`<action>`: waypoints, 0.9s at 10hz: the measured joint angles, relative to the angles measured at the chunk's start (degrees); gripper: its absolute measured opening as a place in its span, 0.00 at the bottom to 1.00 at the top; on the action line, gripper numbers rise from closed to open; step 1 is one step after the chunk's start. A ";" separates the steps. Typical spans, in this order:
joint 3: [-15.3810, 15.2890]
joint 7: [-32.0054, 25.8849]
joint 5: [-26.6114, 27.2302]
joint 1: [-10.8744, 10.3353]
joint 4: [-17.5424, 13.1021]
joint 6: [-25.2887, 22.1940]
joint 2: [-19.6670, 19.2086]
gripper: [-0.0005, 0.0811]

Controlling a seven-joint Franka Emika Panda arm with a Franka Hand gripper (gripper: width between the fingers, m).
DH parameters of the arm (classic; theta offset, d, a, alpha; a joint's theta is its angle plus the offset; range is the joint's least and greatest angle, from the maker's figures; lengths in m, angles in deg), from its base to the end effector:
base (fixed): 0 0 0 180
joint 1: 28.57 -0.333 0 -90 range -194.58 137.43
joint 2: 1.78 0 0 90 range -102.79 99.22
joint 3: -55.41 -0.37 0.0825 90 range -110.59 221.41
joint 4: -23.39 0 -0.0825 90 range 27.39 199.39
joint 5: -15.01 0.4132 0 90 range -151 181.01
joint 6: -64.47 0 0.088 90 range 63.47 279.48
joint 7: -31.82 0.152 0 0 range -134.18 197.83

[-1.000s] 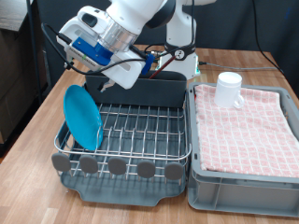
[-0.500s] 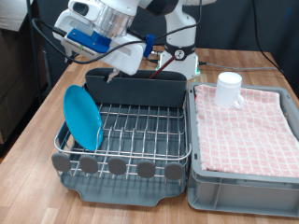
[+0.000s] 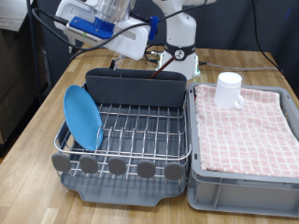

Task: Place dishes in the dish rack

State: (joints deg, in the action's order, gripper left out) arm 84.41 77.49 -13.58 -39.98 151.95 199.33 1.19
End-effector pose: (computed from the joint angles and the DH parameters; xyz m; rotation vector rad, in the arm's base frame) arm 0.5290 -0.1920 0.3979 2.6062 -1.0680 0.3374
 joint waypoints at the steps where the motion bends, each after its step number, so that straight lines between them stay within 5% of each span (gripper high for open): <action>1: -0.37 0.00 -0.19 -0.04 -0.02 -0.20 0.77 0.99; 4: -0.88 -1.64 1.29 -0.23 -0.23 -1.60 1.22 0.99; 9: -6.12 -9.44 12.83 -5.25 -5.15 -17.57 2.32 0.99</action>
State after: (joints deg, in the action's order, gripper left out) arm 78.29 68.05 -0.75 -45.22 146.80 181.76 3.51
